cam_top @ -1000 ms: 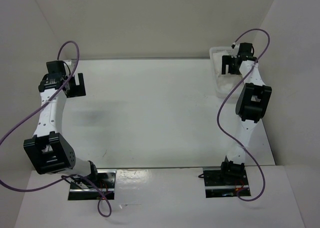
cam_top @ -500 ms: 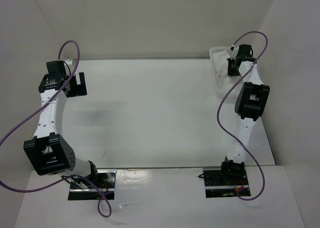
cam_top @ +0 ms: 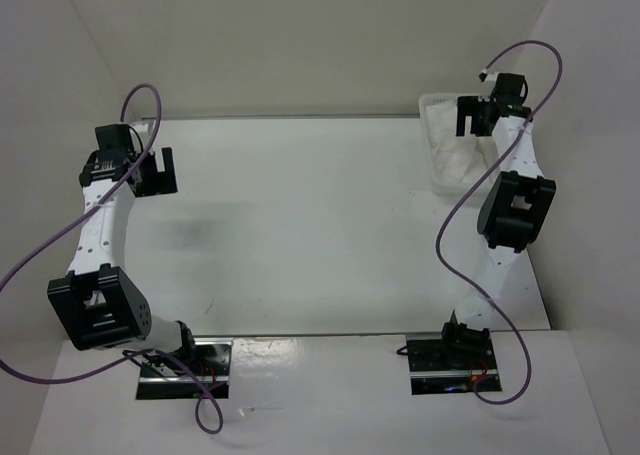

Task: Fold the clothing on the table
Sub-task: Grab the skirt from the pile

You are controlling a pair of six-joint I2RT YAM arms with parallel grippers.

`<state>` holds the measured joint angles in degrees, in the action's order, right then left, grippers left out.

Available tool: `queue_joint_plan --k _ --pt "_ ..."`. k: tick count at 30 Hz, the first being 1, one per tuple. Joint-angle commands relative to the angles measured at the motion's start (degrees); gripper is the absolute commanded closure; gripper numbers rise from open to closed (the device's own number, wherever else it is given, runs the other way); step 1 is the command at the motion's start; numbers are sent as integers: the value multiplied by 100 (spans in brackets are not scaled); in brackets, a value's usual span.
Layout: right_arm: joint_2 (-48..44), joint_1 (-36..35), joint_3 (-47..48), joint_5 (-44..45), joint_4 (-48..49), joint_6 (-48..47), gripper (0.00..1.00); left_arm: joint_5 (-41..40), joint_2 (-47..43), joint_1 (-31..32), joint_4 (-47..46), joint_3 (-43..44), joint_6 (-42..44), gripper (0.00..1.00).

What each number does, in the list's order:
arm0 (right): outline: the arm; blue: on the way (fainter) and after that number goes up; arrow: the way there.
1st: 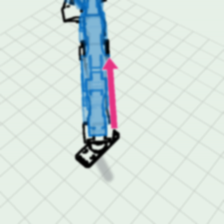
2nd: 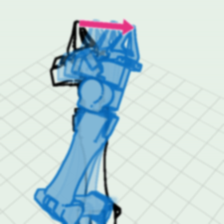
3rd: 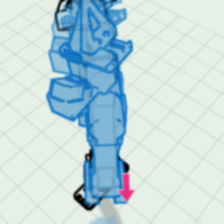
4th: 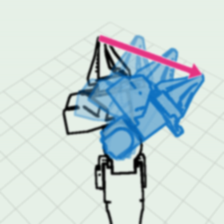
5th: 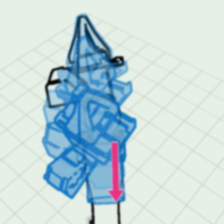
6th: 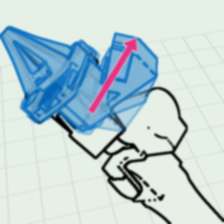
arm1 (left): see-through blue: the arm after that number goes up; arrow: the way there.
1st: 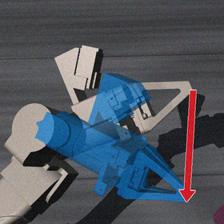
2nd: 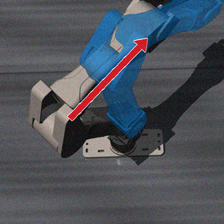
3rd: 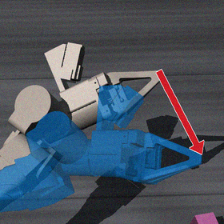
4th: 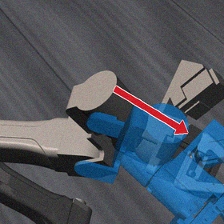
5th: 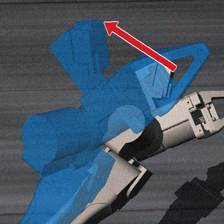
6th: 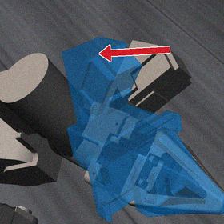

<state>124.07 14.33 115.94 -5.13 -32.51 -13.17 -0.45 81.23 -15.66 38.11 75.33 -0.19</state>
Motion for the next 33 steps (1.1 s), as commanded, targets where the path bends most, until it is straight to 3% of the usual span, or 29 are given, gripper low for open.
queue_joint_plan --k 1,16,18,20,21,26,30,33 --pt "11 201 -186 153 316 -72 1 150 -134 -16 -75 -62 36 0" --pt "1664 202 867 -841 -149 -72 1 10 -187 -69 38 -62 265 0" --pt "1752 -25 1035 -990 -264 -177 30 10 -187 -69 39 -10 265 0" --pt "1840 -149 1386 -1043 -474 -177 72 10 -187 -69 39 -10 265 0" --pt "1840 -210 1509 -991 -545 -177 100 -43 -187 -69 39 -10 265 0" --pt "1333 -431 2519 -744 -1045 -177 100 -43 -187 -69 92 -10 265 0" --pt "980 -431 4186 -796 -1546 -45 100 71 -187 -69 39 -115 317 0" --pt "252 -536 4347 -989 -1442 -45 100 124 -187 -69 39 -115 317 0"
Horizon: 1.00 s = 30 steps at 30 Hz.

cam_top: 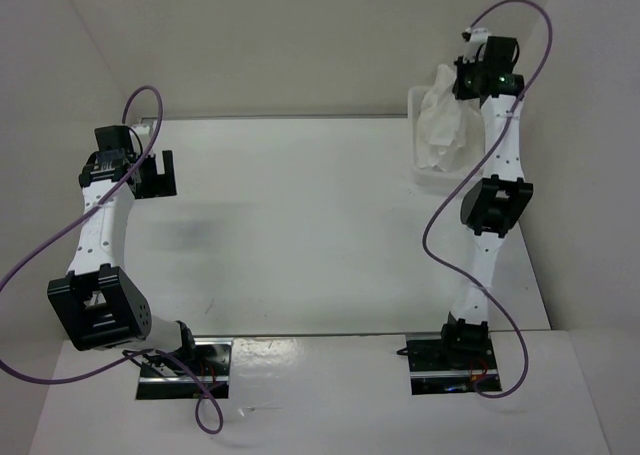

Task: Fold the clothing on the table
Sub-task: Grab the skirt from the pile, then move the skirt to the center of the board

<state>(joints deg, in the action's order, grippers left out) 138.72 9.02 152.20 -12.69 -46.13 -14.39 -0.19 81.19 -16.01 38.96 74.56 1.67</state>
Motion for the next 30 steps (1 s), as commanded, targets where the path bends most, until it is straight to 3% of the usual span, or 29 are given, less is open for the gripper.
queue_joint_plan --k 1,3,4,8,13,14,15,16,17,21,30 --pt "-1328 -92 810 -582 -80 129 100 98 -182 -34 -46 -39 132 0" --pt "-1679 -294 942 -1154 -80 182 100 159 -121 -34 -46 14 132 0" --pt "-1794 -408 943 -1888 -263 182 100 159 -121 -34 -46 14 132 0" --pt "-2129 -1488 767 -3376 -616 165 100 309 -15 -34 -46 76 132 0" --pt "-2104 -3343 197 -3505 -950 -220 100 511 -15 -34 -46 76 132 0" --pt "-2025 -3562 109 -3277 -1003 -222 87 572 -15 -34 -46 76 132 0" --pt "-2024 -3739 -49 -3092 -1073 -291 24 572 -15 -34 -46 24 132 0" --pt "-1937 -4028 -50 -2856 -1126 -344 8 572 -85 -34 -46 23 132 0" --pt "-1823 -4117 -102 -2462 -1126 -406 1 572 -155 -34 -46 -108 132 0" --pt "-1751 -3935 -636 -1748 -855 -319 1 651 -357 -34 -99 -276 254 0" --pt "-2006 -2458 -2870 -727 313 -134 1 633 -287 -34 -2 -759 202 0"
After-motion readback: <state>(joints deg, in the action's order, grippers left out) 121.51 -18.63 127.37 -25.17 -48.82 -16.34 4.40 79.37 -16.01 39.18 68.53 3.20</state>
